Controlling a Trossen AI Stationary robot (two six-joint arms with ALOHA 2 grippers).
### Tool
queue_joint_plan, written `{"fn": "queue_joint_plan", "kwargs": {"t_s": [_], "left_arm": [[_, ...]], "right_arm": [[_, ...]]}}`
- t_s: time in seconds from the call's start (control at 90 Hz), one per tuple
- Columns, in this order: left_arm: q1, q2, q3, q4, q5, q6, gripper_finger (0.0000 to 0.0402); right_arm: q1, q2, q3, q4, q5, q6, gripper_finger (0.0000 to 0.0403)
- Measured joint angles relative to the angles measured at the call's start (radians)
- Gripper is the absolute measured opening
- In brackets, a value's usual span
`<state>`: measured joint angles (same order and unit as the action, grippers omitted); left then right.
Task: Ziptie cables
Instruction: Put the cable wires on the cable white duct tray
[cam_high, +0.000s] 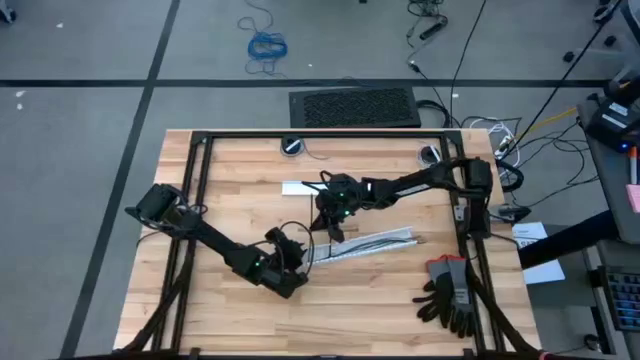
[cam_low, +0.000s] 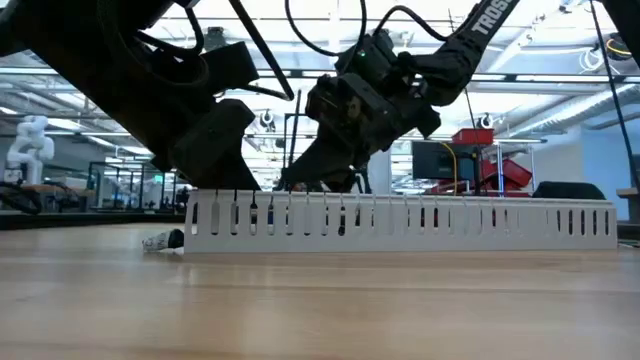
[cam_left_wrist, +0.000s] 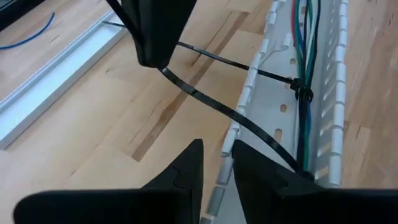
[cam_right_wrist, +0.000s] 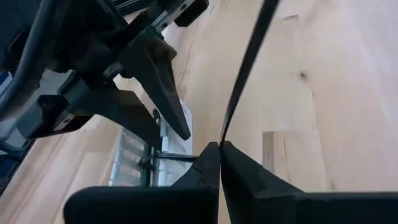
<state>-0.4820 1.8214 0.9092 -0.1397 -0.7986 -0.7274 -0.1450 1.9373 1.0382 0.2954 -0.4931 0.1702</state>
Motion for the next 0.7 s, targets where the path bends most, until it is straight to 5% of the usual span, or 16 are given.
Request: {"fn": "queue_joint_plan", "kwargs": {"t_s": [0.7], "left_arm": [[-0.003,0.0,0.0,-0.008,0.002,0.0,0.0083]], "right_arm": [[0.139,-0.178,-0.006,-0.398,0.31,-0.036,0.0]]}}
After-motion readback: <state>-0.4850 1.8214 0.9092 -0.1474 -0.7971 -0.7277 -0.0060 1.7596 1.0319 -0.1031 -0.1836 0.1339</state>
